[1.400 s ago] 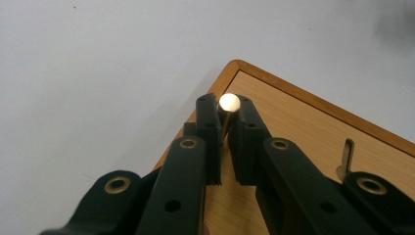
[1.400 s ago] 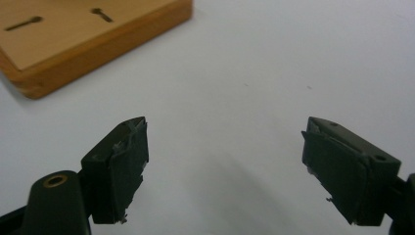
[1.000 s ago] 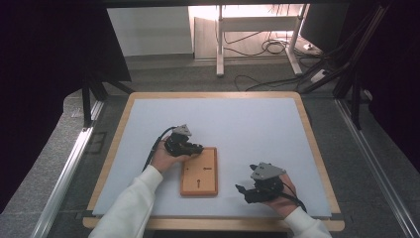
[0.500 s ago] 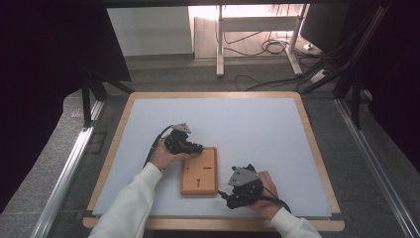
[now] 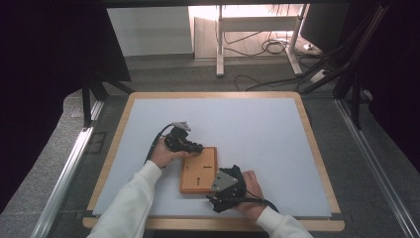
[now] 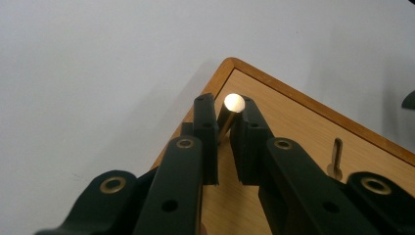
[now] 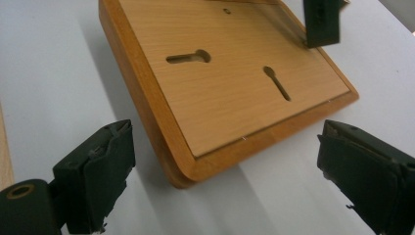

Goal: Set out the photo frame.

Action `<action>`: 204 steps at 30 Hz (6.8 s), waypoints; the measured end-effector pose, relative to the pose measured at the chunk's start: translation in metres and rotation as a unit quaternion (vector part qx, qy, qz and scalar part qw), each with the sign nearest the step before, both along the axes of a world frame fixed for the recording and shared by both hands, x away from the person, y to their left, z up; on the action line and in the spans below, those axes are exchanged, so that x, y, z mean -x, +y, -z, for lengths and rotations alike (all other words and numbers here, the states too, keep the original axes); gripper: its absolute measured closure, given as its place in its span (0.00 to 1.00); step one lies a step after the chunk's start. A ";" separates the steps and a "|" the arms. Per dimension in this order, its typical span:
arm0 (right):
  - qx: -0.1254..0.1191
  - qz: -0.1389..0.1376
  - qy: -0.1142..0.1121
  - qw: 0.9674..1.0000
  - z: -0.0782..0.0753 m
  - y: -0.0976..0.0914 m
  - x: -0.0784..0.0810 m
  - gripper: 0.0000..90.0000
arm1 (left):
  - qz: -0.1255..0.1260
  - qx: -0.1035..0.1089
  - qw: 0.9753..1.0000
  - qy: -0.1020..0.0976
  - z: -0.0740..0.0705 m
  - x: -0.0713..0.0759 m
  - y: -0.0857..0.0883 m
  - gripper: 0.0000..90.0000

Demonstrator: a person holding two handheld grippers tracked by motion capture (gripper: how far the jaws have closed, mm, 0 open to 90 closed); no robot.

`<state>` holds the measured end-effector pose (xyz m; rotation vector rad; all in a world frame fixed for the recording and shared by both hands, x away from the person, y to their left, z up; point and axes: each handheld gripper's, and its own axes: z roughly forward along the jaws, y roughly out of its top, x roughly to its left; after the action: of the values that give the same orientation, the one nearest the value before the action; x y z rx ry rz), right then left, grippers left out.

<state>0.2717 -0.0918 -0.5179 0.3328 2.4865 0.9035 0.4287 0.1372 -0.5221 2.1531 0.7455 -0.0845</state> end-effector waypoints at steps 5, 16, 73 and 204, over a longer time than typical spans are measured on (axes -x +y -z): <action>0.013 -0.009 -0.019 1.000 0.003 0.012 0.003 0.08 | 0.003 0.001 1.000 0.010 -0.001 -0.004 0.001 0.91; 0.026 -0.009 -0.041 0.999 0.006 0.024 0.000 0.11 | 0.005 0.005 1.000 0.021 -0.001 -0.006 0.001 0.91; 0.043 -0.007 -0.146 0.988 -0.013 0.023 0.007 0.52 | -0.025 0.001 1.000 0.014 -0.002 -0.008 -0.001 0.92; 0.129 -0.076 -0.191 0.970 -0.068 0.037 0.004 0.78 | -0.121 0.018 0.992 -0.030 0.014 0.051 0.092 0.41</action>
<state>0.2680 -0.0553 -0.4498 -0.1120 2.2494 0.6179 0.3782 0.2294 -0.5364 2.0067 0.9557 0.0932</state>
